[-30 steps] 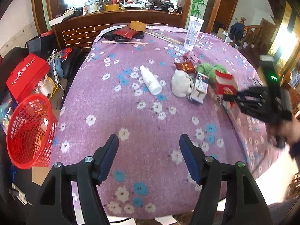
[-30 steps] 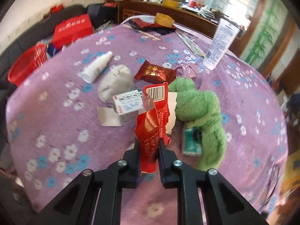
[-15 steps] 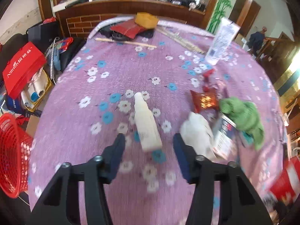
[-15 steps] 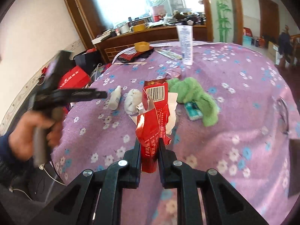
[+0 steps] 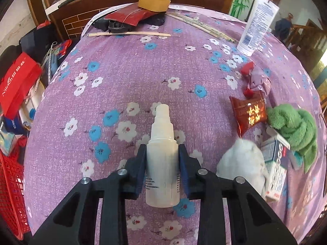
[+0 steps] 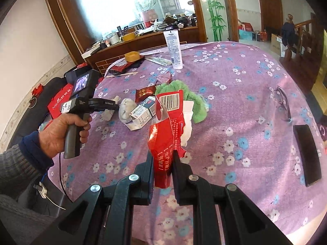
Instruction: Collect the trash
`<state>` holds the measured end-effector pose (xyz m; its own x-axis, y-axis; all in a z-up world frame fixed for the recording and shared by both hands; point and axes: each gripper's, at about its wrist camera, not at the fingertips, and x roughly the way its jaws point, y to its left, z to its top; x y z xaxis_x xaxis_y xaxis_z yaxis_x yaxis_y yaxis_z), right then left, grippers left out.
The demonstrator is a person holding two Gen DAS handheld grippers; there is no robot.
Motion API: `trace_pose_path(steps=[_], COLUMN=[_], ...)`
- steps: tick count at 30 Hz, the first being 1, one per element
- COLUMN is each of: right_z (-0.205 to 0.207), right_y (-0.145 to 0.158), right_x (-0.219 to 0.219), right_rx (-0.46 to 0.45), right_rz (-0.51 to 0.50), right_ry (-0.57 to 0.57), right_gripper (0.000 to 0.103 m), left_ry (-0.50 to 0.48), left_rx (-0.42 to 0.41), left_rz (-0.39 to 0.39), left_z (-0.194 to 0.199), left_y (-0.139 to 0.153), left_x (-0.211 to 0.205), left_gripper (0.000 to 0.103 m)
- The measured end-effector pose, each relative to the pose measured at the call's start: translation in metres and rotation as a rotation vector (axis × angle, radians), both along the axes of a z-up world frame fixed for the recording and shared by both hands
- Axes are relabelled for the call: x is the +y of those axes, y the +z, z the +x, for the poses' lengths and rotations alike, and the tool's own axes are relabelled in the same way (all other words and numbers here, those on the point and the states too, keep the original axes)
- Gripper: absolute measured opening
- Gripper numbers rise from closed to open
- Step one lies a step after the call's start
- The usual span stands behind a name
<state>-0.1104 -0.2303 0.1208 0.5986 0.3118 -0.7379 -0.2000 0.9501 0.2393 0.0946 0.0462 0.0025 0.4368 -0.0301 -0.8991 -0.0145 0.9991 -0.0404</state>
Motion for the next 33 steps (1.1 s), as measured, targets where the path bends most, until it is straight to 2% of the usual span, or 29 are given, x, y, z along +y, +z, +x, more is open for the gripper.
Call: trace_pose_path(steps=[4, 6, 15, 19, 25, 33], right_z=[0.004, 0.007, 0.025, 0.030, 0.032, 0.040], right_y=[0.001, 0.000, -0.016, -0.020, -0.022, -0.021], right_x=[0.015, 0.026, 0.068, 0.082, 0.098, 0.089], right_rx=[-0.005, -0.007, 0.026, 0.037, 0.032, 0.019], right_rz=[-0.002, -0.008, 0.001, 0.012, 0.026, 0.017], right_ry=[0.025, 0.045, 0.107, 0.140, 0.185, 0.154], right_gripper=[0.016, 0.017, 0.017, 0.017, 0.017, 0.017], left_ry=[-0.029, -0.044, -0.094, -0.071, -0.033, -0.034], left_rx=[-0.033, -0.075, -0.252, -0.257, -0.264, -0.276], left_rz=[0.007, 0.026, 0.100, 0.101, 0.161, 0.185], left_z=[-0.032, -0.056, -0.150, -0.163, -0.171, -0.175], left_y=[0.004, 0.011, 0.064, 0.076, 0.080, 0.084], left_x=[0.001, 0.000, -0.004, 0.006, 0.018, 0.019], left_gripper=[0.029, 0.029, 0.029, 0.029, 0.029, 0.029])
